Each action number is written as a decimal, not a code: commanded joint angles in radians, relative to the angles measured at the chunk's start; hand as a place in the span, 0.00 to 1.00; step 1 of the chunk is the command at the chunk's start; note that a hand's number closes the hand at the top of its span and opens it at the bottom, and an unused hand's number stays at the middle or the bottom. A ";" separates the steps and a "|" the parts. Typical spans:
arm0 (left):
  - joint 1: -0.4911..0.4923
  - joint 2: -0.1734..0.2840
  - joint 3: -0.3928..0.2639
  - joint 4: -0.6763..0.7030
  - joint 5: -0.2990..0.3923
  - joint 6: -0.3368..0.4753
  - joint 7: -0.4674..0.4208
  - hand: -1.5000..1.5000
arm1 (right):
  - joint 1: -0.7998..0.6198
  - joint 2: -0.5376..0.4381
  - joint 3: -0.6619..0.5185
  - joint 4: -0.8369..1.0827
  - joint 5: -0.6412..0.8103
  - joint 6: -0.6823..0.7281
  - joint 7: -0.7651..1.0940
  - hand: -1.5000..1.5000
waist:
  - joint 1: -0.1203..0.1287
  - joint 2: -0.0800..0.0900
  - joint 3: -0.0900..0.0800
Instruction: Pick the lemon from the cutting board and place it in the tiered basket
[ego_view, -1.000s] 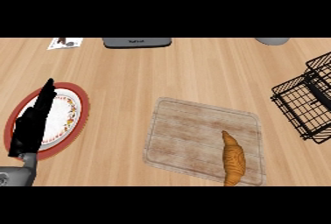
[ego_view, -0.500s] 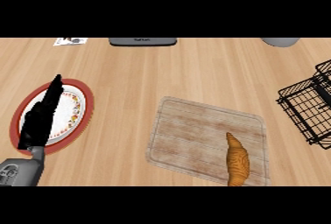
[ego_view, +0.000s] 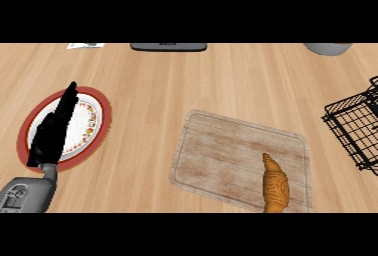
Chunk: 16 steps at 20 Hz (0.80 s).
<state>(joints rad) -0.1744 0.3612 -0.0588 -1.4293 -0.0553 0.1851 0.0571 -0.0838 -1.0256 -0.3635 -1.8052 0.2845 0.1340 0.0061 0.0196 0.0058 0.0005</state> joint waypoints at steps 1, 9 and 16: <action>-0.018 0.025 0.014 -0.037 -0.002 -0.025 0.056 0.50 | -0.110 -0.004 0.077 0.224 0.134 -0.073 -0.118 1.00 | 0.014 0.001 0.000; 0.050 -0.023 0.016 -0.067 -0.029 -0.021 0.023 0.50 | -0.237 0.002 0.102 0.519 0.124 0.021 -0.392 1.00 | -0.005 -0.004 0.000; 0.007 -0.038 0.034 0.002 -0.041 -0.044 -0.003 0.50 | -0.398 0.060 0.203 0.739 0.190 0.092 -0.448 1.00 | -0.003 -0.002 0.000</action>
<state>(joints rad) -0.1660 0.3274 -0.0361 -1.4411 -0.0966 0.1570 0.0668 -0.4172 -0.9869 -0.1975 -1.1724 0.4480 0.1872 -0.3945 0.0177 0.0040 0.0003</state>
